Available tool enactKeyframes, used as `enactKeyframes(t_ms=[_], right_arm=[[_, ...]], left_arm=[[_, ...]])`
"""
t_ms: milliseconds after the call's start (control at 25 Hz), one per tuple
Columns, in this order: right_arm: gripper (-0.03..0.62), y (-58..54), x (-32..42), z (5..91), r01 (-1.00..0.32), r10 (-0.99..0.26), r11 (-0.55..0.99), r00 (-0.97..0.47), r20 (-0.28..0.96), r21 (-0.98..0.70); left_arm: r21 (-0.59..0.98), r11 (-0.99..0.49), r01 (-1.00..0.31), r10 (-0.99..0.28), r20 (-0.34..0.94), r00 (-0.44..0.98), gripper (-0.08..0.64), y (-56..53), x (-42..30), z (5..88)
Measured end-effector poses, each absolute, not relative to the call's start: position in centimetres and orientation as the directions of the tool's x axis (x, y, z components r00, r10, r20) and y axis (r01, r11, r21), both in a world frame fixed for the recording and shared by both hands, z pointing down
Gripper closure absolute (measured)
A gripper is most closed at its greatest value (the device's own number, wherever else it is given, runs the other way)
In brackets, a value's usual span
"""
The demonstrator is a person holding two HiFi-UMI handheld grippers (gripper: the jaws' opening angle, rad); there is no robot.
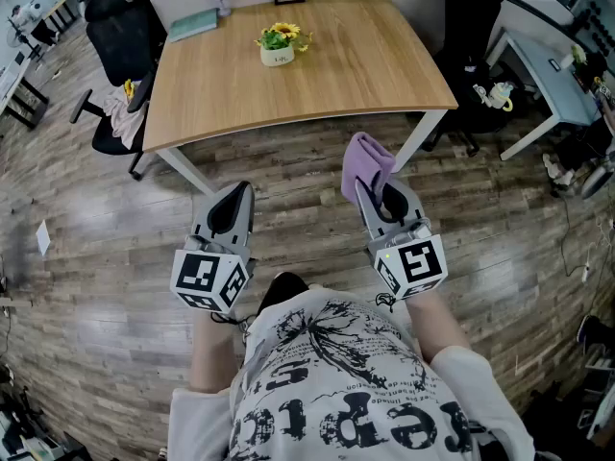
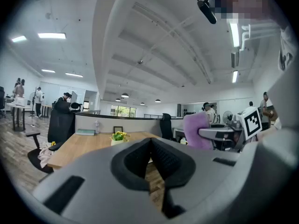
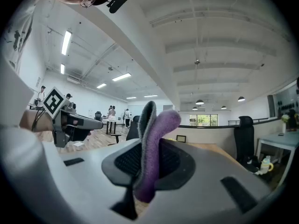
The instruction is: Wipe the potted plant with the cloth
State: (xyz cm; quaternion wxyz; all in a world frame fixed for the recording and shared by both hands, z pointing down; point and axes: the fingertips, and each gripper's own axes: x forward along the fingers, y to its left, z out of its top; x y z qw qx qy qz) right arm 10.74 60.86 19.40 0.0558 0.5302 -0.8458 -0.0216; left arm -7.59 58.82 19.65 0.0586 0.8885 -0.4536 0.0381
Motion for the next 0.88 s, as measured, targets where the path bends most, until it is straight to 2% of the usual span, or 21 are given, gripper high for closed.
enactKeyframes(t_ms=[560,880], right_arm=[[0.529,58.8,11.8,21.2,-0.899,-0.898,0.434,-0.426,0.111,0.054],[0.528,55.0,10.8,22.1,-0.893,-0.887,0.449,-0.442,0.132,0.022]], left_arm=[[0.049,-0.58,-0.813,-0.797,0.174,0.579,0.557,57.8,-6.4,21.2],[0.073,-0.544,-0.836,-0.815,0.191,0.547,0.557,54.3,-8.7,21.9]])
